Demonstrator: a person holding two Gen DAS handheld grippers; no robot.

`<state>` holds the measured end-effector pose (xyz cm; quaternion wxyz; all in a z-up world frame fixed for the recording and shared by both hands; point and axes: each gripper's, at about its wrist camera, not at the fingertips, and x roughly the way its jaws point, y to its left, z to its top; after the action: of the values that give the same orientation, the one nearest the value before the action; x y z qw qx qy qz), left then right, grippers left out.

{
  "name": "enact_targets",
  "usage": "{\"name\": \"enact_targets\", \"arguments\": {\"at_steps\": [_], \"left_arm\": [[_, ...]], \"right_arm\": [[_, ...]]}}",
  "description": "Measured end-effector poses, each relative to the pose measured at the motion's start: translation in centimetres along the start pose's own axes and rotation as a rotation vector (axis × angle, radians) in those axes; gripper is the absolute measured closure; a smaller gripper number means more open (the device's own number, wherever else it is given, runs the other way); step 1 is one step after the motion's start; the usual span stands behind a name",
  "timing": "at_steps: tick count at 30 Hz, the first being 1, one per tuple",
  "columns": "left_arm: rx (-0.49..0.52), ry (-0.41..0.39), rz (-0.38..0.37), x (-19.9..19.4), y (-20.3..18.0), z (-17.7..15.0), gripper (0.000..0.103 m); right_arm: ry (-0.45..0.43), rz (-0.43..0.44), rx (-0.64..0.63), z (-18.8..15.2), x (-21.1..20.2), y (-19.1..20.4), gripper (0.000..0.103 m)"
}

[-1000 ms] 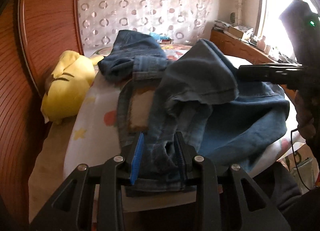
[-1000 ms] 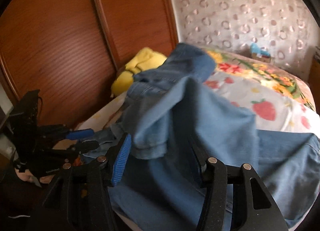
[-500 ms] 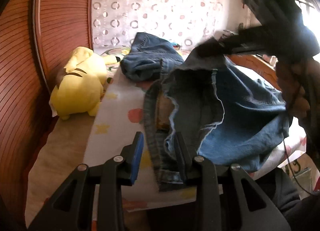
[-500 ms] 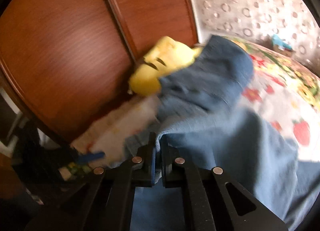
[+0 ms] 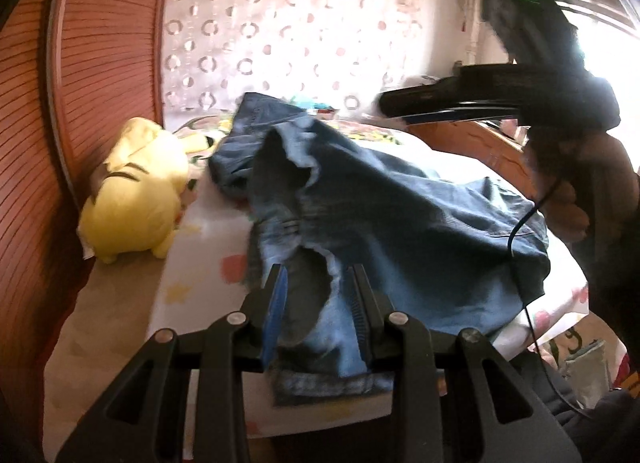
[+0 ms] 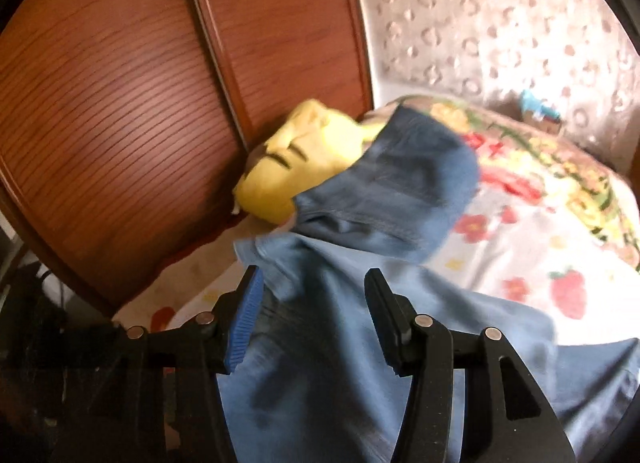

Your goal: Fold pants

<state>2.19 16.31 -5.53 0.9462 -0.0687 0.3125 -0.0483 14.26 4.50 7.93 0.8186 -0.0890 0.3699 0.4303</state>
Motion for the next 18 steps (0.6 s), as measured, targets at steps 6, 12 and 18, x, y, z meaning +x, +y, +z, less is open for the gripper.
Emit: {"name": "enact_targets", "arguments": {"at_steps": [6,12,18], "left_arm": [[0.045,0.072,-0.005,3.3,-1.5,0.6,0.071],[0.029,0.1,0.026,5.2,-1.2,0.3,0.072],[0.039,0.057,0.025,3.8,-1.5,0.5,0.101]], "right_arm": [[-0.084,-0.134,0.029,-3.0,-8.1,-4.8,0.05],[-0.131,-0.278,0.064,-5.1,-15.8,-9.6,0.05],[-0.157,-0.365,0.095,-7.0,-20.7,-12.6,0.05]]}}
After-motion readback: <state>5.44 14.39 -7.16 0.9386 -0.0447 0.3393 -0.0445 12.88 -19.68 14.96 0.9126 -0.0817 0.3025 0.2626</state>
